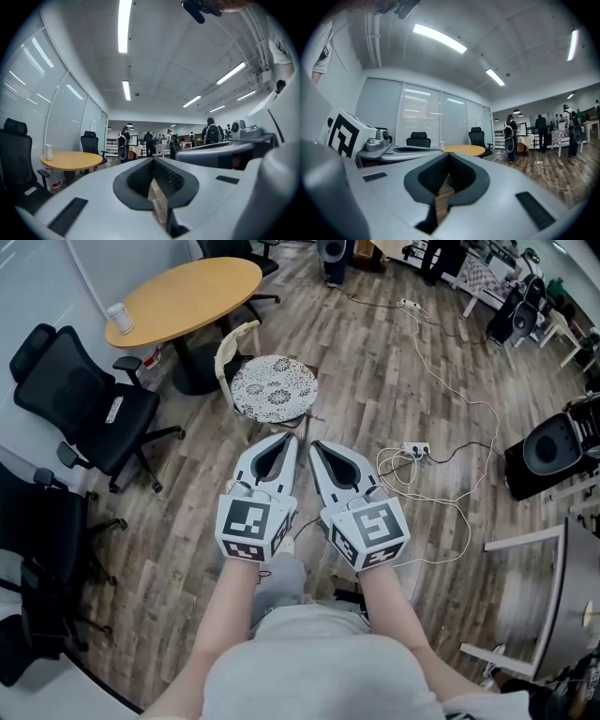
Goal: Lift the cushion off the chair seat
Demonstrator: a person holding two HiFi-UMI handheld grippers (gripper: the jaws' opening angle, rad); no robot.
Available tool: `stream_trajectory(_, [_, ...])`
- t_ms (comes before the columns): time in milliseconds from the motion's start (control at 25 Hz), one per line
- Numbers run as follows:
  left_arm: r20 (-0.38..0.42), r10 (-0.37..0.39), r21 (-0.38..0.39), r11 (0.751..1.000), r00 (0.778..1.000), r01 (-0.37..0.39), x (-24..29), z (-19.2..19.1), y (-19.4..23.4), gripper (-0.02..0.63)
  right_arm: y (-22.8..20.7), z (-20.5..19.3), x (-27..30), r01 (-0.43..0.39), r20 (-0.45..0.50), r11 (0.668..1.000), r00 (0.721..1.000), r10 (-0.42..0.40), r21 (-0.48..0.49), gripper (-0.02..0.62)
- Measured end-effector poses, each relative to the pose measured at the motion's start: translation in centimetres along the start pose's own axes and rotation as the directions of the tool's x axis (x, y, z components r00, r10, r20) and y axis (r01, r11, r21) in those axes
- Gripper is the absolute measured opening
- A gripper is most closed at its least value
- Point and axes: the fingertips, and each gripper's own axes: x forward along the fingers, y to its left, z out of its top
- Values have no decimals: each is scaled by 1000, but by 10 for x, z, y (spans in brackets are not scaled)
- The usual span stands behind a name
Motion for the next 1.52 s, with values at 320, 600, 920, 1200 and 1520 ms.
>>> stream_trajectory(320, [-17, 17, -13, 1000, 1000, -17, 60, 4, 66, 3, -36, 6, 80, 5, -11, 1000, 1000, -4, 13, 25])
stream_trajectory(600, [-9, 7, -31, 1000, 1000, -7, 104, 6, 112, 3, -55, 6, 141, 5, -19, 1000, 1000, -5, 9, 25])
stream_trajectory(920, [-24, 10, -62, 998, 1000, -11, 125, -2, 150, 3, -69, 5, 184, 27, -33, 999, 999, -27, 18, 25])
stream_trajectory(1200, [-28, 24, -81, 996, 999, -27, 139, -8, 169, 3, -76, -4, 203, 1, -59, 1000, 998, 0, 11, 25])
stream_trajectory(1520, [-37, 49, -105, 993, 998, -53, 187, -15, 200, 3, -110, -5, 245, -44, -59, 999, 997, 44, 10, 25])
